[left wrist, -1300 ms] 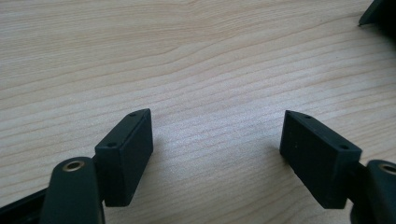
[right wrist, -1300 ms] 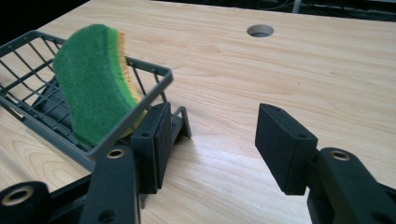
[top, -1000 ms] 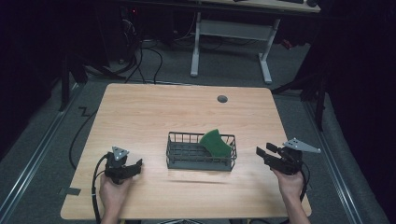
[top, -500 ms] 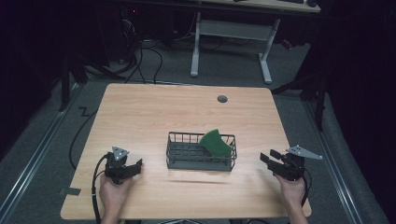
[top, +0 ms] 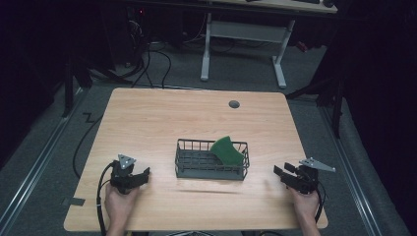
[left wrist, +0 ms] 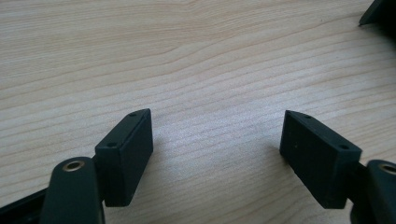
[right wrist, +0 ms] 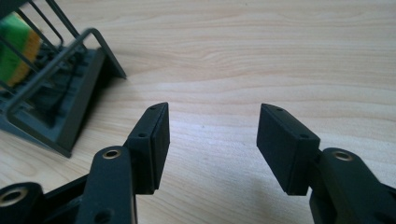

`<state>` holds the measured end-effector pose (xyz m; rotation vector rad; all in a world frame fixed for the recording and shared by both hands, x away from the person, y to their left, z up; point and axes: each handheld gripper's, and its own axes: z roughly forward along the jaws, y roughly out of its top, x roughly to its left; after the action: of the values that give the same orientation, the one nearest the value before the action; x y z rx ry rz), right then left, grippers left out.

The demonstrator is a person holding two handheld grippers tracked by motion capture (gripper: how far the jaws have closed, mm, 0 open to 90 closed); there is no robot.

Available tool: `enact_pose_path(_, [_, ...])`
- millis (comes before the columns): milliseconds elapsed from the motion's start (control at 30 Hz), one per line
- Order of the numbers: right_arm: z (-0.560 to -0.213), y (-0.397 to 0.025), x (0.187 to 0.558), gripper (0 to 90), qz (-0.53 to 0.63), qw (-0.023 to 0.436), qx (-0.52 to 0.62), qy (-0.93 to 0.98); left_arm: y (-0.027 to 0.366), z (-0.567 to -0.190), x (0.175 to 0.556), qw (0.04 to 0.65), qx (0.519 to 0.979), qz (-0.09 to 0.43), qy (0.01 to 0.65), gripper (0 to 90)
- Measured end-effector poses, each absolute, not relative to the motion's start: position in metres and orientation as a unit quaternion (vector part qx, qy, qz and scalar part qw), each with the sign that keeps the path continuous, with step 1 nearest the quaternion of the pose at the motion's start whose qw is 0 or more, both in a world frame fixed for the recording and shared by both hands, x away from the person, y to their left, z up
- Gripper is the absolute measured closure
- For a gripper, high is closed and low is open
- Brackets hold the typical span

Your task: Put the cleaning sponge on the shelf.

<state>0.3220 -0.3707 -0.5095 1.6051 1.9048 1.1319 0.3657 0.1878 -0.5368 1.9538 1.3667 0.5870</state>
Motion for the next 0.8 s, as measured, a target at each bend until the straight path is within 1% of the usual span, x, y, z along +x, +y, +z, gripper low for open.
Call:
enact_pose_path(233, [-0.518,-0.372,0.322,44.3,0.390,0.204,0.581,0.684,0.188,-0.537,0.366,0.336,0.749,0.225,0.524,26.0])
enact_pose_path(800, [-0.528,-0.370,0.322,41.8,0.361,0.220,0.582,0.695,0.188,-0.537,0.366,0.336,0.749,0.225,0.524,26.0])
